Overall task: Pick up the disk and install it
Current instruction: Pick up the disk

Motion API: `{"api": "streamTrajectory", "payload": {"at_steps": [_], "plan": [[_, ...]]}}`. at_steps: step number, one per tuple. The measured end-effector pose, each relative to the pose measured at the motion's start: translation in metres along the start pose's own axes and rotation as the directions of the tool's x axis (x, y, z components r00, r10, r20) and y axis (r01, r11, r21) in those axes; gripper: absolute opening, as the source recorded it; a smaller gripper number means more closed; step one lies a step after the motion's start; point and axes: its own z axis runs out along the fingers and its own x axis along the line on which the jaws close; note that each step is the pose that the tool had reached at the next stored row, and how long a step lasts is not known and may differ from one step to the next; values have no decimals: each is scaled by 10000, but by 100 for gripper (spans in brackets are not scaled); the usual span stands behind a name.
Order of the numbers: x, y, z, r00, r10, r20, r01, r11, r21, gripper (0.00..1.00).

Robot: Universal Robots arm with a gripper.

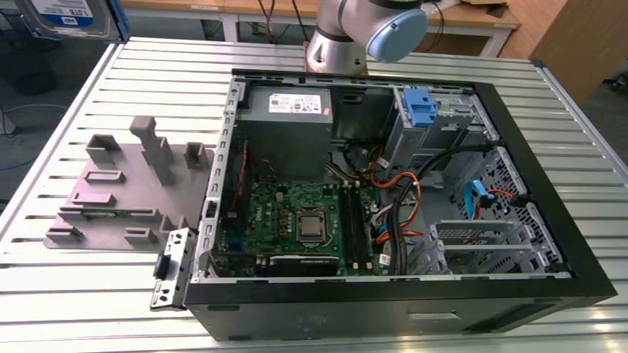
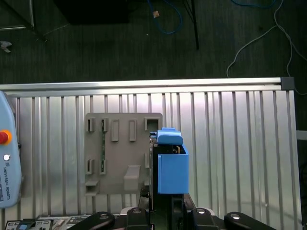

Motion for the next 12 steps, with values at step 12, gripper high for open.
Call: {"api": "streamTrajectory", "payload": {"at_steps": [12], "plan": [[-8, -156, -2, 10000, 1, 0, -1, 10000, 0, 35]]}}
